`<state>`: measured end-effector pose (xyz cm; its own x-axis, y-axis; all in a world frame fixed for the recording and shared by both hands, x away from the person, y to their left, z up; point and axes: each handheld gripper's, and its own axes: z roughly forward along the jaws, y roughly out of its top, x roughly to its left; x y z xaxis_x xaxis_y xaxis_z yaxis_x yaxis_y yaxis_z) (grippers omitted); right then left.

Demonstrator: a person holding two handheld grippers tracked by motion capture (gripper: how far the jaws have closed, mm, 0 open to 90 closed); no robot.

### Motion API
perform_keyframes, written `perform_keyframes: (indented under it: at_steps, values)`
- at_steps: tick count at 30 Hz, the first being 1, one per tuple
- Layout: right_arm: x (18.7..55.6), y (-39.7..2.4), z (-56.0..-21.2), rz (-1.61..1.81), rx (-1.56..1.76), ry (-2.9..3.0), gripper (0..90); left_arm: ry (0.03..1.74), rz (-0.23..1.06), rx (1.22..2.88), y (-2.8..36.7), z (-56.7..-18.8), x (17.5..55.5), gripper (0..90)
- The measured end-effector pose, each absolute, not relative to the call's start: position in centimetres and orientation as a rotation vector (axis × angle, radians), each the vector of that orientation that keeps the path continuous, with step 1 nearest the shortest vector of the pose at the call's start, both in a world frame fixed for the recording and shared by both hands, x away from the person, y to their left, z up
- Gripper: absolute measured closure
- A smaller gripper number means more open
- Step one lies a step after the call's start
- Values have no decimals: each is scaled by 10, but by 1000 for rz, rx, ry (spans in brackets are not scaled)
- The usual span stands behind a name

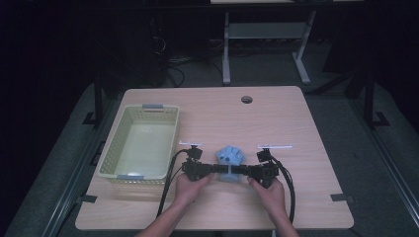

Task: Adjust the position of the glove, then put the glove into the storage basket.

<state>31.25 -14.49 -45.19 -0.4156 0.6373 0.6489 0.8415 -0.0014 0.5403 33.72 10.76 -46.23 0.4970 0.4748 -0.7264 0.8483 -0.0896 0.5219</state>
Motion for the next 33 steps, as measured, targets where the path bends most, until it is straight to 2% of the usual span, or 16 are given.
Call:
perform_keyframes:
  at_steps: [33]
  values:
    - [315,-126,-422,-1393,-1498,-2118,731,1100,-447,1705,127,-438,335,708]
